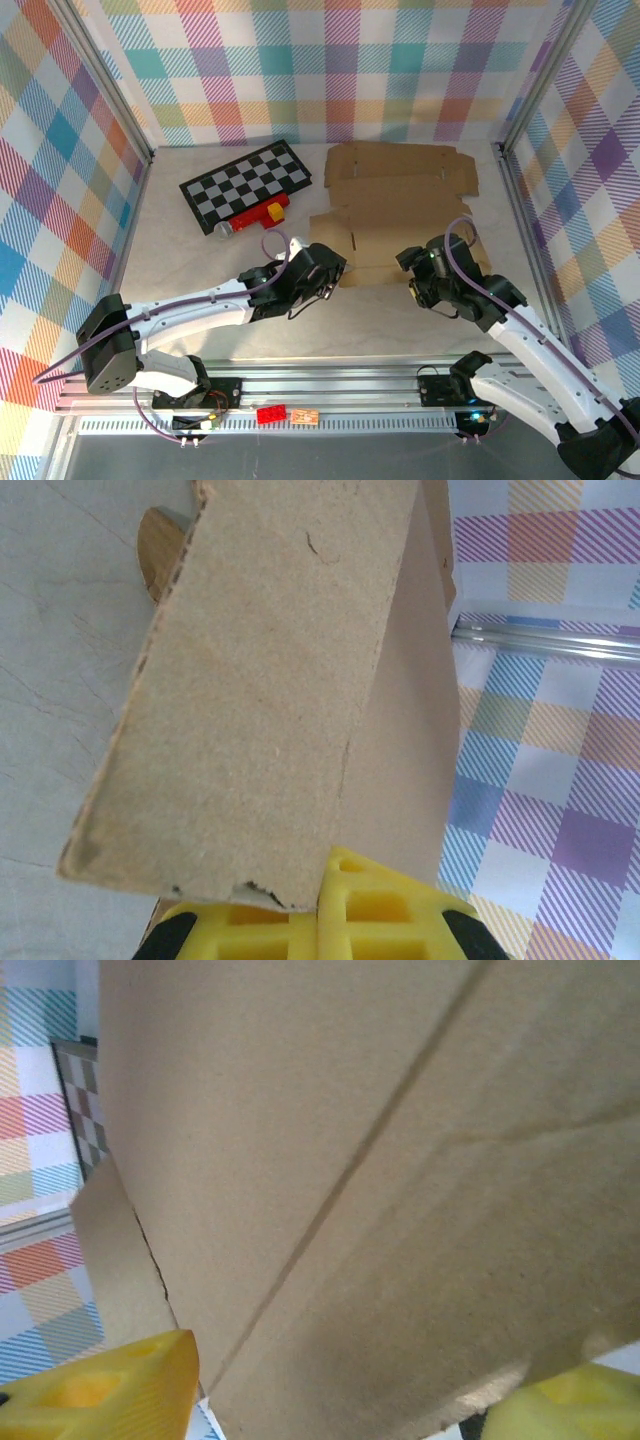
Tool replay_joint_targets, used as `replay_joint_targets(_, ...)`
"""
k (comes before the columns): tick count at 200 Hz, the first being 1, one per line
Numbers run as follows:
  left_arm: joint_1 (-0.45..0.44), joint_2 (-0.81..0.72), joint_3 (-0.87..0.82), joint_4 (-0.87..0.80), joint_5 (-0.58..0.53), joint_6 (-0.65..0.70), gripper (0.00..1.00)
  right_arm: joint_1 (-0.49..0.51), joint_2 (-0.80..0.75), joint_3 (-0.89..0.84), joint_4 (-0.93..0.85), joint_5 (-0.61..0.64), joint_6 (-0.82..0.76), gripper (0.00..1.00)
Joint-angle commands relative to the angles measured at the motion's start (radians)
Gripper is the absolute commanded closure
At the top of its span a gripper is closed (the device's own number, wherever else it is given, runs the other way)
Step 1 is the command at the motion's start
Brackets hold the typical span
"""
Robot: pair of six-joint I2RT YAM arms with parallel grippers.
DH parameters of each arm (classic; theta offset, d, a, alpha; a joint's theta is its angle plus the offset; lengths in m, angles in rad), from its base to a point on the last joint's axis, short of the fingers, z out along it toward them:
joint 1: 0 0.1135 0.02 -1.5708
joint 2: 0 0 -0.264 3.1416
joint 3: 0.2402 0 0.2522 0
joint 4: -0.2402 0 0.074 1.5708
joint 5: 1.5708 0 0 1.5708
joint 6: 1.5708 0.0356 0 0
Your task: Fold the paper box
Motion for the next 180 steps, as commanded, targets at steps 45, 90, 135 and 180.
replay_joint_targets(45,0.018,-0.026,0.033,0.006,0.012,0.013,1.0,-0.092,-0.025,-0.016,0.116,0.008,0.02,0.54)
replay_joint_targets(90,0.021,-0.021,0.032,0.015,0.024,0.013,1.0,-0.136,0.005,0.009,0.13,-0.003,0.02,0.69)
replay_joint_targets(135,0.029,-0.023,0.035,0.017,0.031,0.017,1.0,-0.154,0.026,0.022,0.124,-0.016,0.028,0.87)
replay_joint_targets(180,0.044,-0.038,0.061,-0.006,0.047,0.091,0.63,-0.182,0.073,0.103,0.126,-0.032,-0.032,1.0)
